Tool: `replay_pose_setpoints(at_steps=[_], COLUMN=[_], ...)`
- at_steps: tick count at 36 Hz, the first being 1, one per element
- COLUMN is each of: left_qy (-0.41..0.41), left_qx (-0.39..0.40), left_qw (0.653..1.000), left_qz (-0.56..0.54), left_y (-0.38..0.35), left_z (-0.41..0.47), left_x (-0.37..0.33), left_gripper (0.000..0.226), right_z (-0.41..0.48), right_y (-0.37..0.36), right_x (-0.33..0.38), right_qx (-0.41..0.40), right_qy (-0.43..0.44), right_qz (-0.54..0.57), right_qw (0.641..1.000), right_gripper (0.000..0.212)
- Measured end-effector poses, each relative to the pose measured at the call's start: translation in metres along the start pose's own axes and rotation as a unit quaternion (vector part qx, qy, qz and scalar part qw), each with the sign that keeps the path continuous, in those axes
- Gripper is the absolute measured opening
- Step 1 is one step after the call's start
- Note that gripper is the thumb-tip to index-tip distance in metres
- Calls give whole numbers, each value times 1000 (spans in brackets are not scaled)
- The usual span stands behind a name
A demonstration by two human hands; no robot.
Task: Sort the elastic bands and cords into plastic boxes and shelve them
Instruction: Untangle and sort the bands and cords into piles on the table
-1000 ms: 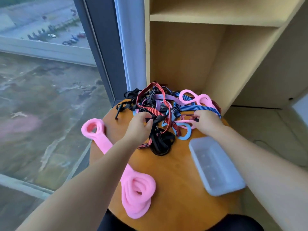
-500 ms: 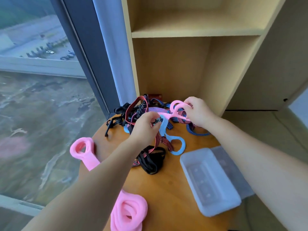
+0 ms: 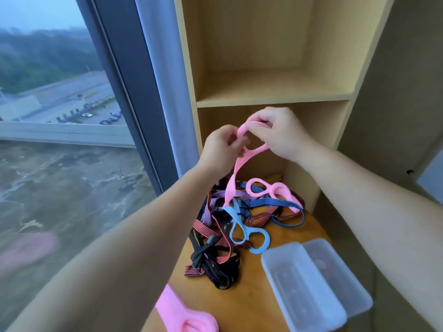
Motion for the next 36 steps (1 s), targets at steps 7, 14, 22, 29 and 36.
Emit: replay_pose_setpoints(at_steps=[7,14,22,29,36], left_qy=[-48,-29,-19,-5,40], left_qx=[-64,-111,-123,-144,-179], left_qw=[993,980,975,974,972], left_qz=[-83,-161,-186,-173,-149], left_y=[32,60,82,120,166], left_z=[37,39,11,-25,-67], left_x=[-59,-74,-61,-37,15], left_gripper=[7,8,5,6,14], right_z=[23,14,-36,-93,-145], right_y=[39,30,-37,-129,-188], right_x=[5,-8,-7,-18,-43], right_qx=[-78,-15,163,260,297], right_qy=[-7,-98,-161,-193,-223], right_qz=[94,159,254,251,211], right_qw=[992,982,940,912,904], right_gripper=[39,39,13,14,11])
Point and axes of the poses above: each hand's wrist, its own z-axis towards the middle knuckle, its own y-axis out of the back of the hand, x = y × z, the point moved 5 cm from there along z, towards the middle knuckle, and after that the axes turned 8 degrees about -y, right-handed, at the moved point
